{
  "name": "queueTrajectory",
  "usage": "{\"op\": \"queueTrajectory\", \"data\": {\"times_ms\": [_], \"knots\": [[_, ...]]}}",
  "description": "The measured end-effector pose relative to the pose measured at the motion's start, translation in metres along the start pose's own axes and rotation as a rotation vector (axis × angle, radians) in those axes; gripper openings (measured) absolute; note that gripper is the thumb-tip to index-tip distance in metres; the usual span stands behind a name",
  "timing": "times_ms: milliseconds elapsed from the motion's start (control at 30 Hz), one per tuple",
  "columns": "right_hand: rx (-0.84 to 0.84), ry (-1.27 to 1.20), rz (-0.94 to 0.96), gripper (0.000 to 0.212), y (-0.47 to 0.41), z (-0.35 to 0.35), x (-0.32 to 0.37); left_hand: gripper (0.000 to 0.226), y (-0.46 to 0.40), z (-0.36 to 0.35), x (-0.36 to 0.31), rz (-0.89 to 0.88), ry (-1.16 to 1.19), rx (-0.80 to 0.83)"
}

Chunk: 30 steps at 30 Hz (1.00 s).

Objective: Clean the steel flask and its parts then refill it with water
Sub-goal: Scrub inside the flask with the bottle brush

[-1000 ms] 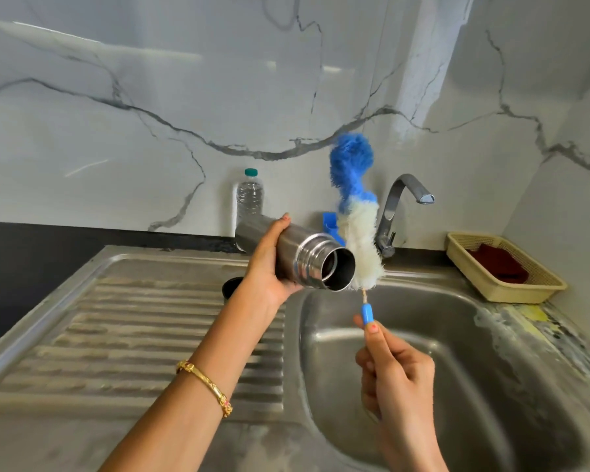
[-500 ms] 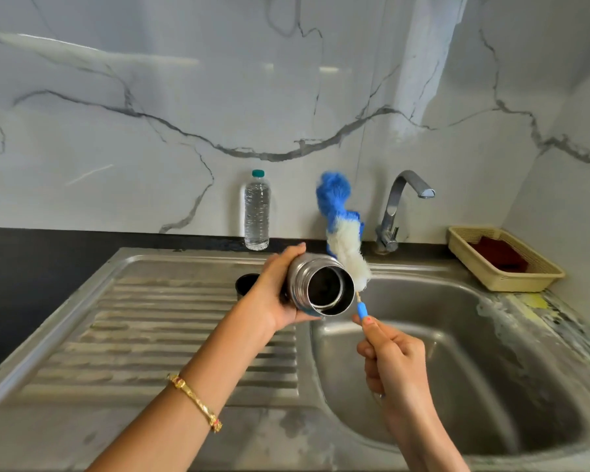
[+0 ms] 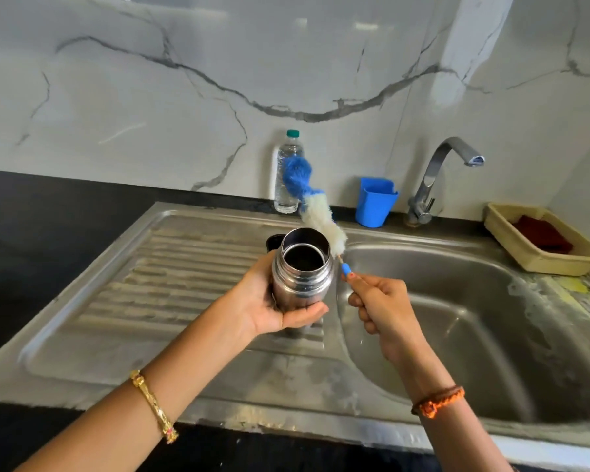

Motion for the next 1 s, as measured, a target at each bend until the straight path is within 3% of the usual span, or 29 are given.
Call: {"op": "queueTrajectory", "data": {"times_ms": [267, 333, 467, 533, 633, 700, 767, 900, 1000], "knots": [[0.073, -0.033, -0.015, 0.012, -0.010, -0.017, 0.002, 0.047, 0.001, -0.002, -0.015, -0.027, -0.050, -0.054], [0.059, -0.039, -0.002, 0.013, -0.015, -0.017, 0.004, 0.066, -0.003, 0.001, -0.023, -0.079, -0.124, -0.064], [0.050, -0.030, 0.003, 0.024, -0.019, -0.018, 0.001, 0.104, -0.001, 0.007, -0.030, -0.230, -0.702, -0.113], [0.054, -0.039, -0.008, 0.021, -0.017, -0.018, 0.000, 0.082, 0.006, 0.008, -0.031, -0.413, -0.913, -0.165], [0.032, -0.097, -0.026, 0.019, -0.011, -0.020, -0.003, 0.045, 0.017, 0.001, -0.040, -0.786, -0.985, -0.141], [-0.024, -0.176, -0.038, 0.024, -0.004, -0.020, -0.006, 0.038, 0.017, -0.006, -0.045, -1.025, -1.060, -0.137], [-0.078, -0.261, -0.038, 0.027, 0.008, -0.018, -0.005, 0.046, 0.013, -0.011, -0.050, -1.193, -1.133, -0.231], [-0.112, -0.362, 0.054, 0.028, 0.041, -0.013, -0.010, 0.051, 0.007, -0.010, -0.053, -1.200, -1.135, -0.266], [-0.156, -0.304, 0.051, 0.031, 0.063, -0.017, -0.035, 0.048, 0.002, -0.004, -0.049, -1.224, -1.105, -0.312]]}}
Point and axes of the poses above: each hand's wrist, its own y-axis away from the middle knuckle, its own z-axis out of the back of the hand, x = y × z, the point moved 1 cm from there along -y, towards the middle knuckle, and after that the axes turned 5 degrees about -y, right-handed, at the moved point
